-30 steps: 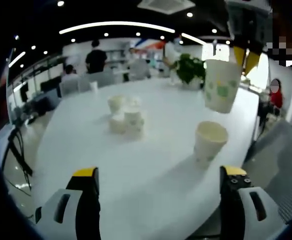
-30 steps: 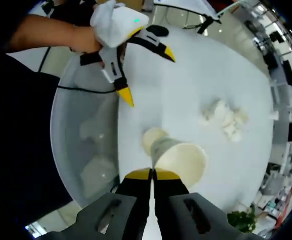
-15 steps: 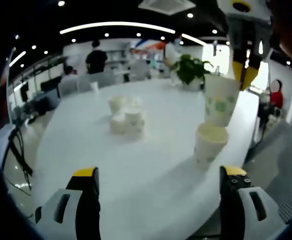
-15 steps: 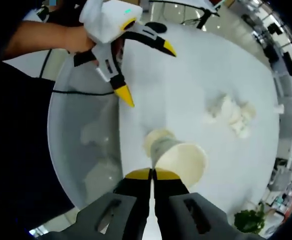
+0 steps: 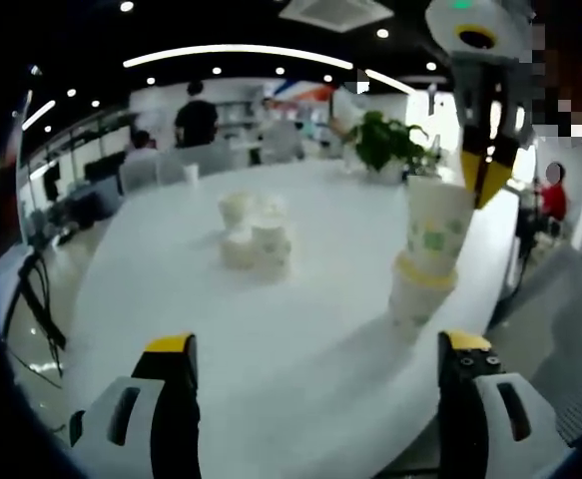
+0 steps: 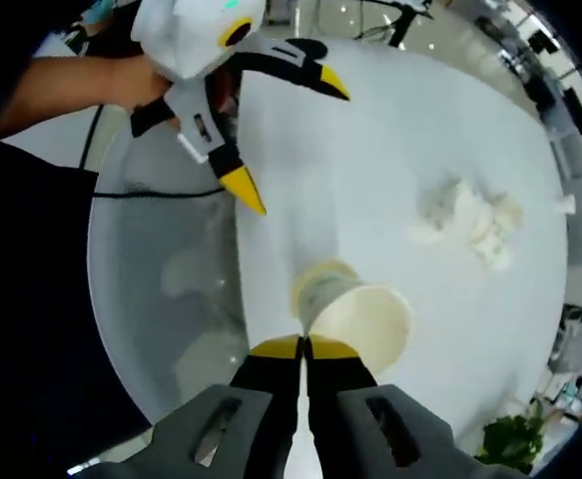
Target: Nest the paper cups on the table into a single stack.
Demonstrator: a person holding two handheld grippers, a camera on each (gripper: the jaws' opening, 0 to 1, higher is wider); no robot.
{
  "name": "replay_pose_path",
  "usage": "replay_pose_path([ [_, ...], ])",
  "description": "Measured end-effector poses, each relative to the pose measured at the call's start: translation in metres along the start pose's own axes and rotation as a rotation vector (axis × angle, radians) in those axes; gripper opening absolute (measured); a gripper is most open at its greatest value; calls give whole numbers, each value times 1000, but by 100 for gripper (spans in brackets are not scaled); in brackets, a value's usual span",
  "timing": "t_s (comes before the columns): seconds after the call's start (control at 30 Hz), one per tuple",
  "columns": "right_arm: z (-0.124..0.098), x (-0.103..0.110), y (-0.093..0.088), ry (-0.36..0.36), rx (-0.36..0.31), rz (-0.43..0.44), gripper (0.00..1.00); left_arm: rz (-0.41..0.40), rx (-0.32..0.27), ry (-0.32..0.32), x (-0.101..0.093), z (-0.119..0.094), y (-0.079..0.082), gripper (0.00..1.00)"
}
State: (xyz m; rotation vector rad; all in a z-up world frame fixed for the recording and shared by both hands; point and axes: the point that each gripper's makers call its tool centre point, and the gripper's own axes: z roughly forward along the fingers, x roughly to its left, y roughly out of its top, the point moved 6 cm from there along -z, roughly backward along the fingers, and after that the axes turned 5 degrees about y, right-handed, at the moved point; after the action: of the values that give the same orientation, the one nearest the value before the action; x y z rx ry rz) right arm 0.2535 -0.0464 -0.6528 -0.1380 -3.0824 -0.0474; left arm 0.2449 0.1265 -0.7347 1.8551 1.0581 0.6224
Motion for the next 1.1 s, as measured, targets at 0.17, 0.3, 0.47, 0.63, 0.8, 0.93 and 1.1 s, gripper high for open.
replay_pose_path([
  [0.17, 9, -1, 2, 19, 1, 17, 0, -3, 1, 0, 0, 0, 0, 98],
  [0.3, 17, -3, 3, 32, -1, 40, 0, -7, 0, 0, 0, 0, 1, 98],
  [0.47, 29, -6, 2, 29, -6, 54, 0, -9, -3, 3, 1, 0, 1, 98],
  [0.63, 40, -10, 1, 35, -2, 64, 0, -15, -6, 1, 1, 1, 1, 98],
  [0.8, 52, -15, 1, 35, -3, 78, 0, -19, -11, 3, 2, 1, 2, 98],
  [0.93, 61, -17, 1, 38, -1, 85, 0, -20, -11, 3, 2, 1, 1, 98],
  [1.1, 69, -18, 1, 36, 0, 85, 0, -21, -10, 3, 1, 1, 1, 98],
])
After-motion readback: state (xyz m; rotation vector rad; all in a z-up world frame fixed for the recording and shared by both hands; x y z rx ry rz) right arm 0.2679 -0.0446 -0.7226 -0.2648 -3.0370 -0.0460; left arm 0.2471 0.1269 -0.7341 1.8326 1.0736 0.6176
